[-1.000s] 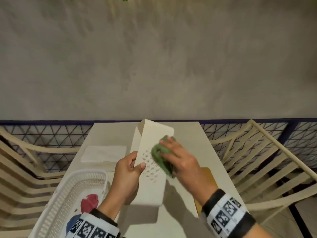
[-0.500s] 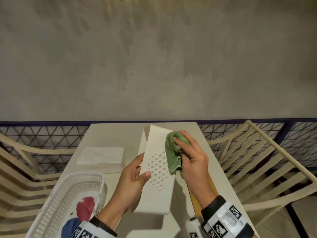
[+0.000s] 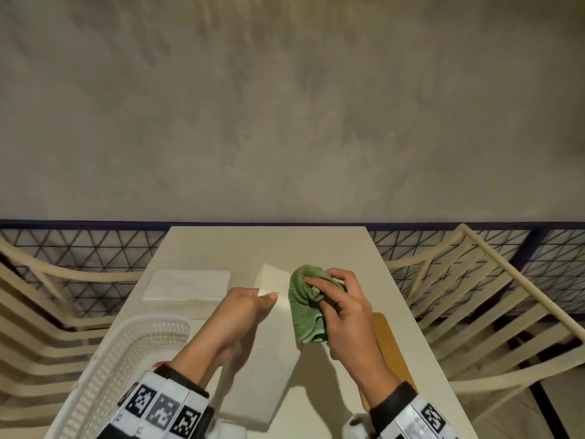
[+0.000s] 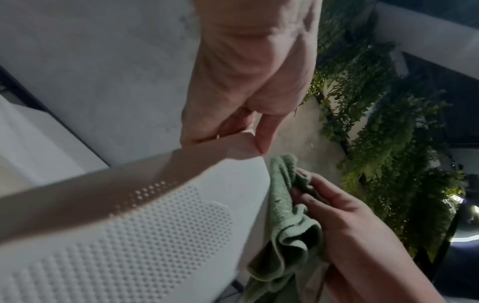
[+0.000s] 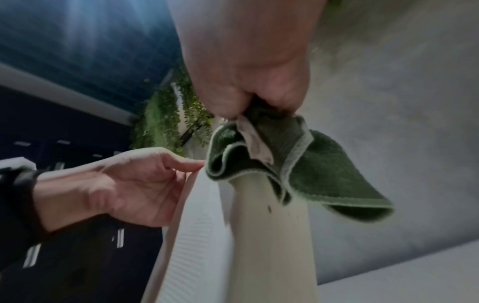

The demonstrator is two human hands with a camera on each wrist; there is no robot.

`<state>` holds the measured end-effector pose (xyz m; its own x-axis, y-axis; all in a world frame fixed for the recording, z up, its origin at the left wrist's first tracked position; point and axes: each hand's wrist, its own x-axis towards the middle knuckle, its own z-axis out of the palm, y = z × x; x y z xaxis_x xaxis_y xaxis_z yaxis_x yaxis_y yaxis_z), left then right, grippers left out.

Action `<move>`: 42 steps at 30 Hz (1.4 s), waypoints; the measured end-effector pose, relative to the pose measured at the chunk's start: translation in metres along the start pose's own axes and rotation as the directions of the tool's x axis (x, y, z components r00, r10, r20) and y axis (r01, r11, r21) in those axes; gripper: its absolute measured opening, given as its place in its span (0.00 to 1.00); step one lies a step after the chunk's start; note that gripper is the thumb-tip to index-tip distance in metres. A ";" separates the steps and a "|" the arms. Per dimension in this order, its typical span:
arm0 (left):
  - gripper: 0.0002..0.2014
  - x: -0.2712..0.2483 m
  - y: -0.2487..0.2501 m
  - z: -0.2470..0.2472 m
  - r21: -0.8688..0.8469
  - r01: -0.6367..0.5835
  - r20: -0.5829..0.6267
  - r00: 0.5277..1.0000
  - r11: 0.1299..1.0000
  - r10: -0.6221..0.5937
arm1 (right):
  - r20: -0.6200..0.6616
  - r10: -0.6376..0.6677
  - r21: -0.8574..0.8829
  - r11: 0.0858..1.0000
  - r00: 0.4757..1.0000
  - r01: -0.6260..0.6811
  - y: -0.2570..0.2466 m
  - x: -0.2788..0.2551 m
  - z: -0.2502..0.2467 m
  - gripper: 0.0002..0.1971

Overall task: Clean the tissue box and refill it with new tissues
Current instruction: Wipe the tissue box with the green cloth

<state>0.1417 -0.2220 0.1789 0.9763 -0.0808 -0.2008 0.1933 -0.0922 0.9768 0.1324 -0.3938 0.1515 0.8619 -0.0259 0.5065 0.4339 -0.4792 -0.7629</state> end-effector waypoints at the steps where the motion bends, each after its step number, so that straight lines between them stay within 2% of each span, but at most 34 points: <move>1: 0.18 0.002 -0.004 0.001 -0.010 0.021 -0.025 0.999 1.000 -0.021 | 0.046 -0.039 -0.063 0.997 0.998 0.042 -0.003 0.001 0.001 0.21; 4: 0.16 -0.001 -0.011 0.007 -0.033 -0.004 -0.114 0.994 0.999 0.000 | 0.297 -0.091 -0.145 0.980 0.951 0.139 -0.019 -0.005 0.009 0.17; 6: 0.15 -0.004 -0.017 0.006 -0.046 -0.043 -0.122 0.992 0.998 0.038 | 0.391 -0.107 -0.214 0.955 0.914 0.203 -0.023 -0.014 0.012 0.23; 8: 0.15 -0.012 -0.023 0.002 -0.027 -0.123 -0.098 0.988 0.992 0.120 | 0.382 -0.134 -0.222 0.947 0.914 0.231 -0.016 -0.018 0.006 0.21; 10: 0.16 -0.021 -0.027 0.000 0.066 -0.242 -0.045 0.969 0.968 0.245 | 0.315 -0.068 -0.190 0.973 0.947 0.133 -0.008 -0.009 -0.003 0.21; 12: 0.12 -0.025 -0.030 0.003 0.131 -0.330 0.002 0.943 0.935 0.333 | 0.254 0.006 -0.180 0.983 0.967 0.042 -0.011 0.008 -0.004 0.22; 14: 0.09 -0.024 -0.033 0.004 0.087 -0.382 -0.043 0.921 0.920 0.387 | 0.227 -0.098 -0.148 0.980 0.969 0.134 -0.030 0.018 0.006 0.22; 16: 0.09 -0.023 -0.036 0.002 0.016 -0.424 -0.128 0.897 0.905 0.423 | 0.272 -0.256 -0.085 0.954 0.928 0.288 -0.045 0.010 0.014 0.20; 18: 0.08 -0.026 -0.039 -0.002 0.005 -0.450 -0.133 0.885 0.893 0.447 | 0.308 -0.318 -0.037 0.938 0.896 0.345 -0.046 0.000 0.006 0.18; 19: 0.09 -0.029 -0.042 -0.002 0.008 -0.448 -0.107 0.889 0.894 0.446 | 0.311 -0.291 -0.036 0.948 0.905 0.317 -0.041 0.002 -0.001 0.19; 21: 0.19 -0.031 -0.050 -0.001 0.008 -0.443 -0.063 0.895 0.897 0.442 | 0.294 -0.175 -0.125 0.968 0.940 0.219 -0.032 0.018 -0.008 0.20; 23: 0.22 -0.029 -0.051 0.003 -0.008 -0.453 -0.101 0.887 0.892 0.450 | 0.304 -0.120 -0.184 0.966 0.945 0.182 -0.039 0.031 -0.002 0.20; 25: 0.16 -0.027 -0.047 0.001 -0.024 -0.486 -0.171 0.863 0.873 0.476 | 0.347 -0.204 -0.112 0.960 0.915 0.257 -0.055 0.023 0.008 0.16; 27: 0.12 -0.025 -0.047 -0.005 -0.003 -0.514 -0.192 0.842 0.858 0.504 | 0.362 -0.316 -0.017 0.938 0.877 0.346 -0.056 0.005 0.002 0.17; 28: 0.12 -0.026 -0.049 -0.009 0.008 -0.510 -0.170 0.847 0.860 0.504 | 0.363 -0.306 -0.022 0.942 0.880 0.336 -0.049 0.001 -0.005 0.18; 30: 0.14 -0.028 -0.049 -0.009 0.001 -0.491 -0.118 0.865 0.871 0.487 | 0.330 -0.188 -0.118 0.964 0.925 0.238 -0.034 0.013 -0.015 0.17; 32: 0.11 -0.030 -0.045 -0.004 0.012 -0.505 -0.114 0.857 0.863 0.503 | 0.297 -0.114 -0.199 0.963 0.948 0.179 -0.034 0.032 -0.009 0.18; 34: 0.06 -0.028 -0.039 -0.003 -0.004 -0.528 -0.189 0.835 0.849 0.518 | 0.315 -0.169 -0.162 0.960 0.934 0.229 -0.052 0.036 0.005 0.17; 37: 0.06 -0.024 -0.040 -0.015 0.011 -0.536 -0.229 0.820 0.844 0.524 | 0.384 -0.276 -0.035 0.949 0.881 0.313 -0.059 0.013 0.002 0.19; 39: 0.14 -0.027 -0.046 -0.018 0.044 -0.531 -0.172 0.830 0.846 0.530 | 0.384 -0.183 -0.098 0.966 0.905 0.237 -0.044 0.013 -0.012 0.19; 41: 0.20 -0.029 -0.050 -0.013 0.049 -0.526 -0.123 0.841 0.849 0.527 | 0.346 -0.055 -0.236 0.961 0.937 0.144 -0.030 0.032 -0.014 0.19; 42: 0.22 -0.030 -0.050 -0.010 0.039 -0.529 -0.121 0.839 0.848 0.530 | 0.336 -0.042 -0.260 0.956 0.941 0.136 -0.032 0.042 -0.007 0.18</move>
<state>0.1036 -0.2055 0.1372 0.9337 0.0030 0.3580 -0.3568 -0.0738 0.9313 0.1526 -0.3850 0.2001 0.8809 0.2909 0.3734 0.4635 -0.6900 -0.5559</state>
